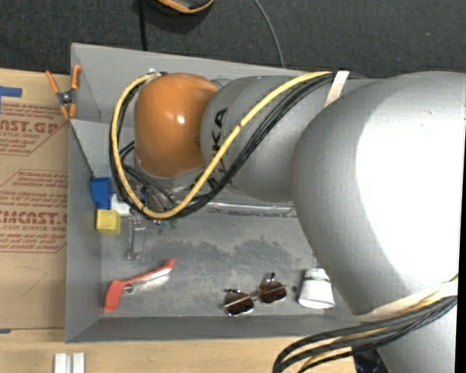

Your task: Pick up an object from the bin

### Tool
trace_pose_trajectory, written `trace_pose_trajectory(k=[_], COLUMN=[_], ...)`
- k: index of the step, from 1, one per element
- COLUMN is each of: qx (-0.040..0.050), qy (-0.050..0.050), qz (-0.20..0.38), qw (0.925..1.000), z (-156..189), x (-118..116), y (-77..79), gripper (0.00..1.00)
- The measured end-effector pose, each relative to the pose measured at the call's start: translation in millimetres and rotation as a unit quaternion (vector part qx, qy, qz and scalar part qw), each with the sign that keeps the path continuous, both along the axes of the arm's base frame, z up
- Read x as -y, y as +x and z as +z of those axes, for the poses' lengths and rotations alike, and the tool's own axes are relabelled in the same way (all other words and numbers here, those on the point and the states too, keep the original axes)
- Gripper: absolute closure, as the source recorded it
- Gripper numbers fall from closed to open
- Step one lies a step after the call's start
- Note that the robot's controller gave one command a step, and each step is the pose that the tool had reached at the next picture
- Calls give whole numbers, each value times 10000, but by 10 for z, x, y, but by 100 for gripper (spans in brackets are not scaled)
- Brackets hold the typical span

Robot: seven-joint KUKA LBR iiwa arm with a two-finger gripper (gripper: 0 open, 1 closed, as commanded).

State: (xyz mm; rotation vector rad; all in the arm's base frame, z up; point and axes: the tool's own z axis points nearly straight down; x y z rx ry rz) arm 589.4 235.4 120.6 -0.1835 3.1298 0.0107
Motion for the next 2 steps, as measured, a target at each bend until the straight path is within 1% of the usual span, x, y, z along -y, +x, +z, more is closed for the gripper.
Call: trace_pose_trajectory(k=[1,2], qx=[31,-39], qy=[26,-15], qz=[-1111,-1285], qw=[9938,9917], z=[-90,111], x=[276,277], y=[-225,-453], gripper=[0,0])
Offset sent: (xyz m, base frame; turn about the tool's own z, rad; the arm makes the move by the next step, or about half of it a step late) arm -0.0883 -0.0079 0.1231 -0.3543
